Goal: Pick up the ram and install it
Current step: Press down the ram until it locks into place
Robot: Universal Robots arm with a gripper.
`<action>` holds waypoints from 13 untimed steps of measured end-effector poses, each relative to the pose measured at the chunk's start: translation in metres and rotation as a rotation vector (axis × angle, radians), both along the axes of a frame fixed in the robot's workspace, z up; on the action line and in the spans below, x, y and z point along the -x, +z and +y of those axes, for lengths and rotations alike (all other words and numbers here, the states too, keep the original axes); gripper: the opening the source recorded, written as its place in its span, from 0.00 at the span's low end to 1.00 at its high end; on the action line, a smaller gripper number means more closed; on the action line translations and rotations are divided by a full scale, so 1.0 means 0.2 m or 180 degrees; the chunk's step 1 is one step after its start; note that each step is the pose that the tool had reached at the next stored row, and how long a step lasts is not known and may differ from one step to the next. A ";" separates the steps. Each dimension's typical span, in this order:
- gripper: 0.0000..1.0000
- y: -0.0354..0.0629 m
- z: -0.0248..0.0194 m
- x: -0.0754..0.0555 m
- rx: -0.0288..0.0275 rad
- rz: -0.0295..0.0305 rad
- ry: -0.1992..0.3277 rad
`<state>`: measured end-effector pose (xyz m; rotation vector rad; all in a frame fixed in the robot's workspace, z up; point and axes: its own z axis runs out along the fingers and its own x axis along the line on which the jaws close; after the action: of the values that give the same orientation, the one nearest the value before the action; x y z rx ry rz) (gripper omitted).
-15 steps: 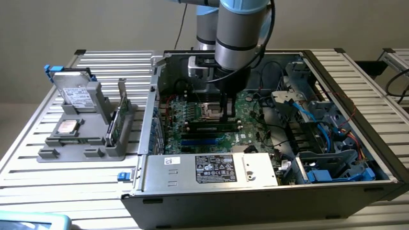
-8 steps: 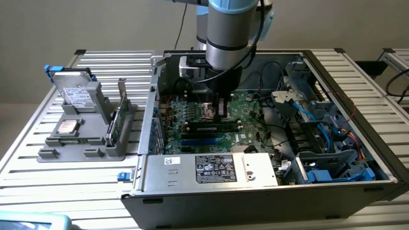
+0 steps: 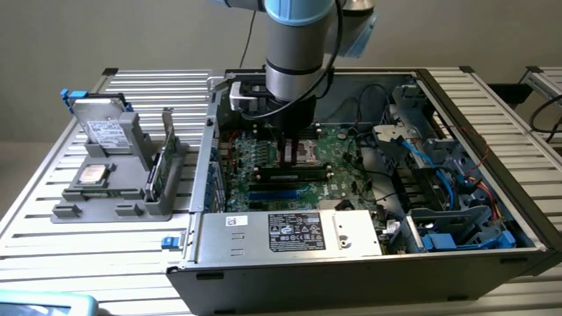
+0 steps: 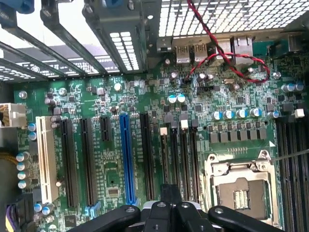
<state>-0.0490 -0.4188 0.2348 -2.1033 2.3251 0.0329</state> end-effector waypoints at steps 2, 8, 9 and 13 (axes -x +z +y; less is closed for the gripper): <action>0.11 -0.018 0.000 0.01 0.0000 0.0000 0.0000; 0.11 -0.067 -0.002 0.02 0.0008 0.0003 0.0000; 0.11 -0.067 0.000 0.02 0.0009 0.0003 0.0000; 0.11 0.001 -0.001 0.02 0.0000 0.0013 -0.0005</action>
<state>-0.0521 -0.4191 0.2351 -2.1035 2.3289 0.0372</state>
